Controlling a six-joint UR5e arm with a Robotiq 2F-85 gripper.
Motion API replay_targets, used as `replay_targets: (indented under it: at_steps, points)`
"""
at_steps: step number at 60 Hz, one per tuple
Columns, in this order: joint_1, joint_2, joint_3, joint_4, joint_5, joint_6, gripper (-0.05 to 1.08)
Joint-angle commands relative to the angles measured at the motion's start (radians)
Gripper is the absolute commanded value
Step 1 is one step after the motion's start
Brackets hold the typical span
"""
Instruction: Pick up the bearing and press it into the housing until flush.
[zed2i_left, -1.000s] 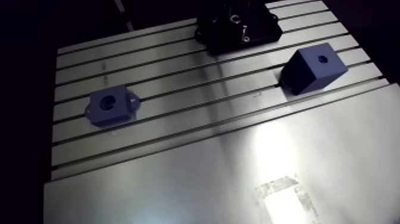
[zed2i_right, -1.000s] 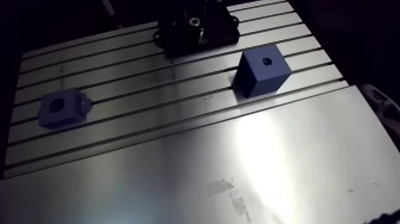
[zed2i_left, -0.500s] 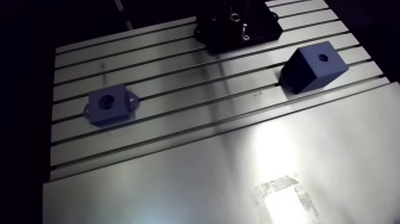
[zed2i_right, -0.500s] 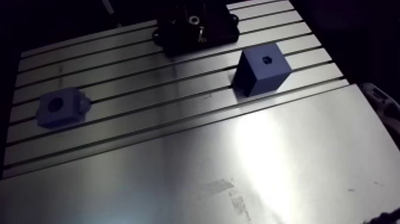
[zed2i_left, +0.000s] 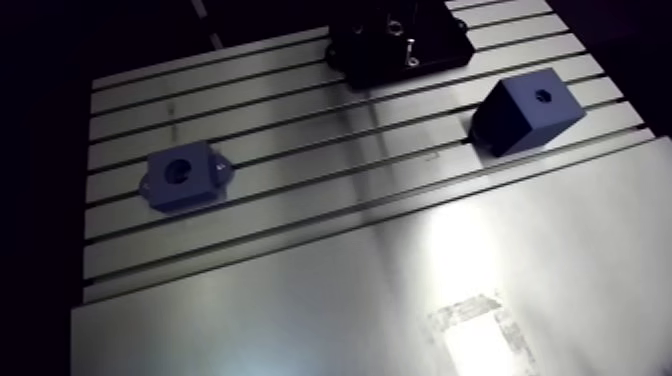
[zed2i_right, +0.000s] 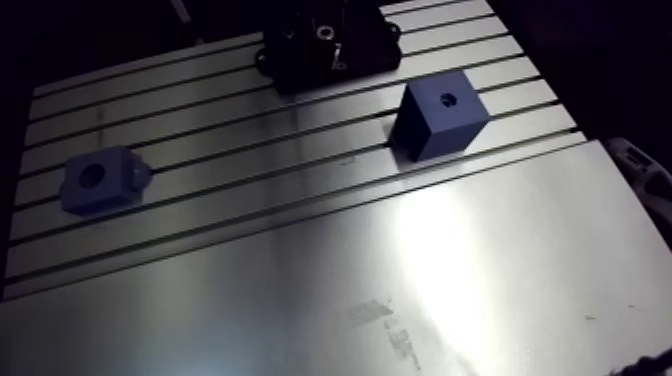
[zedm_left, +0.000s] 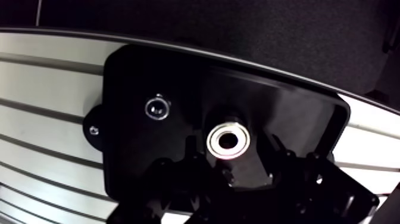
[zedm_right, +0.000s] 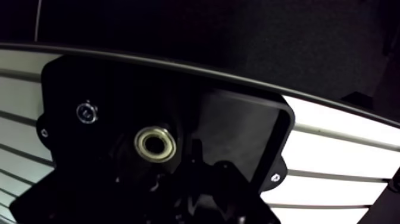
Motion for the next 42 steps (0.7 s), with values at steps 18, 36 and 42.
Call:
replay_targets:
  at_steps: [18, 36, 42]
  points:
    - [0.003, 0.001, 0.000, -0.002, 0.001, 0.000, 0.49]
    - [0.003, 0.002, 0.000, -0.002, 0.000, 0.001, 0.49]
    - [0.003, 0.002, 0.000, -0.002, 0.002, 0.001, 0.49]
